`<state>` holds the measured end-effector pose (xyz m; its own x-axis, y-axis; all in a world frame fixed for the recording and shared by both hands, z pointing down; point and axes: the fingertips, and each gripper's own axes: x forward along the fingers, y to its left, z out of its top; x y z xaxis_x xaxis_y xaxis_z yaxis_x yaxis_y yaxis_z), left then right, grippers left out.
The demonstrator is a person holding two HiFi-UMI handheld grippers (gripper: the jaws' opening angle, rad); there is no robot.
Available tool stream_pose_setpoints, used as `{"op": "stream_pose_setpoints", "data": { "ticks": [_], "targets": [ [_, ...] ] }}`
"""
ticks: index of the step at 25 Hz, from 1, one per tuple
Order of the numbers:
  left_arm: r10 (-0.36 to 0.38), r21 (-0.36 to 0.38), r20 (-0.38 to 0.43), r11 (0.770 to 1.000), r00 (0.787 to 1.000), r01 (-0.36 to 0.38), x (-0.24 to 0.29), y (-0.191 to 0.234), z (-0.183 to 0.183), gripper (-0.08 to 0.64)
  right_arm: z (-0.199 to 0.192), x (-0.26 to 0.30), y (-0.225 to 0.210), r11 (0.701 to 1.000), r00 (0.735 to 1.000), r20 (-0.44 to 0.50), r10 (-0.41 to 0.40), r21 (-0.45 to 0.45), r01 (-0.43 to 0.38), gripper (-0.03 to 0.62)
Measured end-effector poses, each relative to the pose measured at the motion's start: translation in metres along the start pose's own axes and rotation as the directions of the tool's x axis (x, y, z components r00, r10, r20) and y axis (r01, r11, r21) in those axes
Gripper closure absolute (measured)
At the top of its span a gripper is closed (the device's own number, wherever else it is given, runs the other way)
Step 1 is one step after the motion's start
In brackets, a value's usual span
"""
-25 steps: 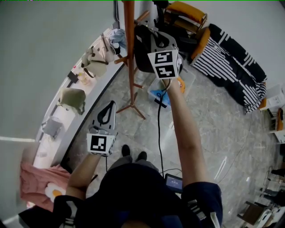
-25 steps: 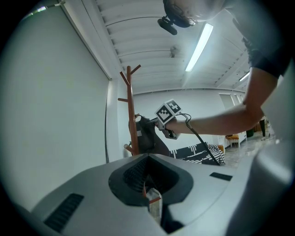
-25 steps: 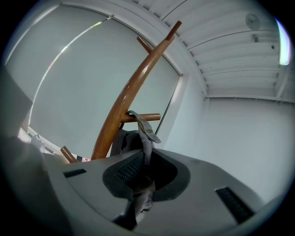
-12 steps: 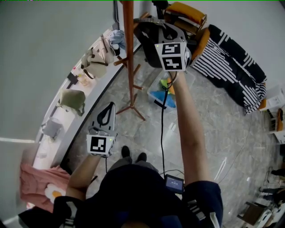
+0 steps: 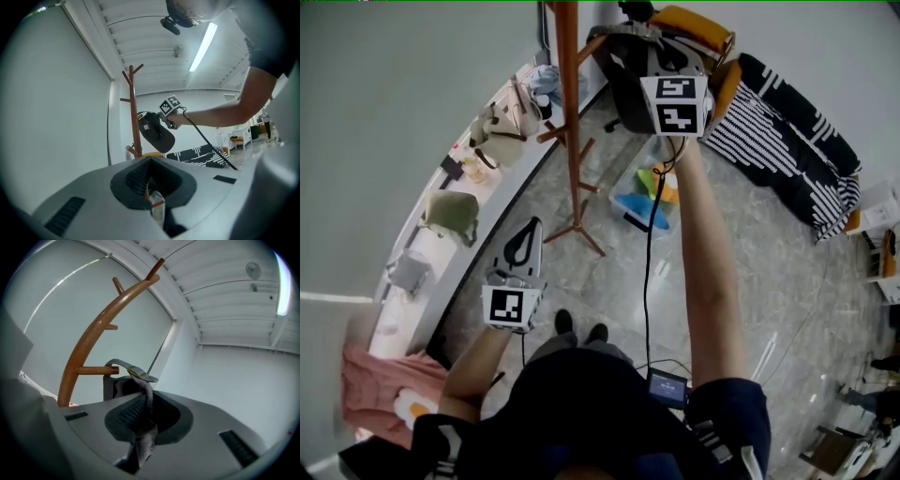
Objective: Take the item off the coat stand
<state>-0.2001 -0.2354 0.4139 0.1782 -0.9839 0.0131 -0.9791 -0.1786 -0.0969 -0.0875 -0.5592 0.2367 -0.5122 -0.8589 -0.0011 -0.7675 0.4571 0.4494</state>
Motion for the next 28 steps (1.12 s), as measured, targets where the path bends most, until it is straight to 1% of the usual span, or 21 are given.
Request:
{"op": "stream_pose_setpoints", "data": {
  "ticks": [9,16,21,28],
  "targets": [
    [-0.002,0.000,0.002,1.000,1.000,0.002,0.005,-0.003,0.002,0.537,-0.004,0.000,-0.031,0.999,0.999,-0.007,-0.043,0.010,0.043,0.554],
    [-0.012,0.005,0.004,1.000,1.000,0.012,0.008,-0.010,0.003,0.537,-0.010,-0.015,-0.057,0.997,0.997,0.000,-0.075,0.026,0.075,0.554],
    [-0.023,0.003,0.011,1.000,1.000,0.023,0.010,-0.016,0.007,0.537,-0.011,-0.039,-0.064,0.996,0.997,0.017,-0.077,0.042,0.076,0.554],
    [-0.041,0.009,0.029,0.999,0.999,0.040,0.014,-0.029,0.013,0.537,-0.020,-0.084,-0.065,0.995,0.998,0.043,-0.052,0.091,0.048,0.554]
  ]
}}
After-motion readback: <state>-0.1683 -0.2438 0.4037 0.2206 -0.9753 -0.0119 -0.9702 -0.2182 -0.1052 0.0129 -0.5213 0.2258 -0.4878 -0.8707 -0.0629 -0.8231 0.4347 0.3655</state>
